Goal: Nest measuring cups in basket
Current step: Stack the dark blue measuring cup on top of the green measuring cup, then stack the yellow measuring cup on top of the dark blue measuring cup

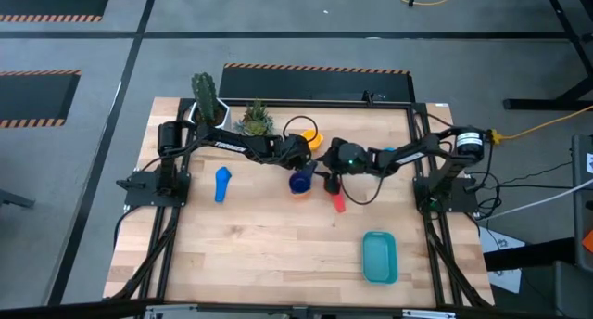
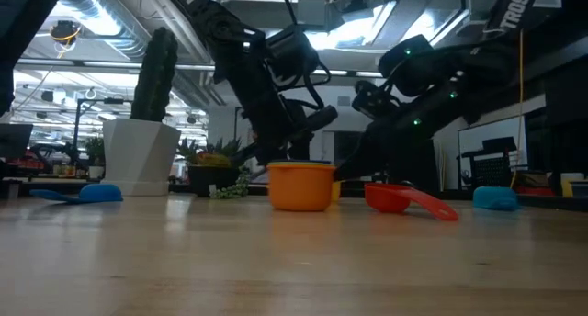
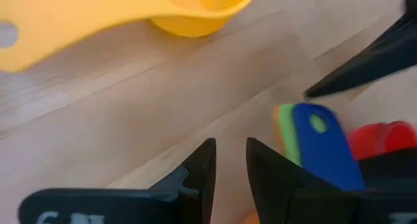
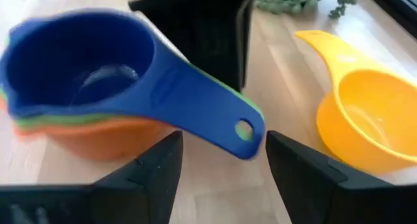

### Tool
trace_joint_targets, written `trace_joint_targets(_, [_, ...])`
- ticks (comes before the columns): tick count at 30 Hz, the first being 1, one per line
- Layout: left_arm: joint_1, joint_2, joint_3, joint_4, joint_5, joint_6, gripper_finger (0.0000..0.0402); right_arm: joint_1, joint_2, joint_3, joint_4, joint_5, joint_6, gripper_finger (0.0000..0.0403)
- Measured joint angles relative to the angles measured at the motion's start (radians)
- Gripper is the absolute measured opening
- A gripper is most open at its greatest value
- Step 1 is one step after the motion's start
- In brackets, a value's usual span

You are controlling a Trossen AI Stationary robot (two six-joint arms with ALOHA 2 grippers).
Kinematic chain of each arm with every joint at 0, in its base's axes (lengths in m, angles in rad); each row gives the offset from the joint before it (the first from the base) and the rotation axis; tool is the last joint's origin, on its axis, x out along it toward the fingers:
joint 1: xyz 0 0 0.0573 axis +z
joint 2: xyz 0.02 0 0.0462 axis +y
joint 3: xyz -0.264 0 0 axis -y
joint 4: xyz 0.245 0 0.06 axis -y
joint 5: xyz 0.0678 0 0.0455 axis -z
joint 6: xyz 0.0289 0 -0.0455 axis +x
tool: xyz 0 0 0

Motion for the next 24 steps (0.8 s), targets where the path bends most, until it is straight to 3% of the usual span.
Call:
trace_joint_targets(14, [0.000, -0.056, 0.001, -0.082, -0.012, 0.140, 0.0078, -0.015, -0.247, 0.000, -0.214, 0.003, -0.005, 0.0225])
trace_joint_targets(24, [0.000, -0.163, 0.000, -0.084, -0.040, 0.266, 0.0078, -0.158, -0.367, 0.026, -0.190, 0.110, 0.010, 0.0225])
